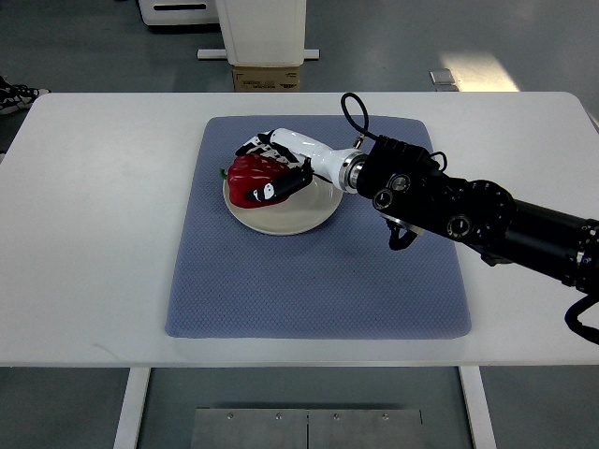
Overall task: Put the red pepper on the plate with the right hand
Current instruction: 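Carry the pepper with the right hand onto the cream plate, then lower the pepper onto the plate and open the right hand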
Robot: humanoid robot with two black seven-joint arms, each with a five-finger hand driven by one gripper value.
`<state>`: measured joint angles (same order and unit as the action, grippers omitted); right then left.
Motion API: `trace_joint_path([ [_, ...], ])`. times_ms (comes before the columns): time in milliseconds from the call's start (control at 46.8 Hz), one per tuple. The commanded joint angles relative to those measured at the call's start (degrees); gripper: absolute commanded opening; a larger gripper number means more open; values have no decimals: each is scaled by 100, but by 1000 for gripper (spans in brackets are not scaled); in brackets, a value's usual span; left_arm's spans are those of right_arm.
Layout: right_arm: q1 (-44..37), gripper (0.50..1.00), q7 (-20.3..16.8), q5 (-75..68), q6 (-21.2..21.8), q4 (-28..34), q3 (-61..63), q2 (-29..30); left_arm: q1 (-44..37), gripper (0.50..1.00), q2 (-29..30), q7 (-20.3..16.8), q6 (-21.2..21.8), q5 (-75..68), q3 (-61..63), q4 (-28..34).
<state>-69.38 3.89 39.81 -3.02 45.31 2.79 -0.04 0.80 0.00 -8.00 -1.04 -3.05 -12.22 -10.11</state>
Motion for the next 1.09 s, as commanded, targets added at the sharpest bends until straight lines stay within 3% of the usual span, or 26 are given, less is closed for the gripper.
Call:
trace_joint_path([
  [0, 47, 500, -73, 0, -58, -137, 72, 4, 0, 1000, 0, 0, -1, -2, 0, 0],
  [214, 135, 500, -117, -9, -76, -444, 107, 4, 0, 1000, 0, 0, -1, -2, 0, 0],
  [983, 469, 500, -82, 0, -76, -453, 107, 4, 0, 1000, 0, 0, -1, -2, 0, 0],
  [1068, 478, 577, -82, 0, -76, -453, 107, 4, 0, 1000, 0, 0, -1, -2, 0, 0],
])
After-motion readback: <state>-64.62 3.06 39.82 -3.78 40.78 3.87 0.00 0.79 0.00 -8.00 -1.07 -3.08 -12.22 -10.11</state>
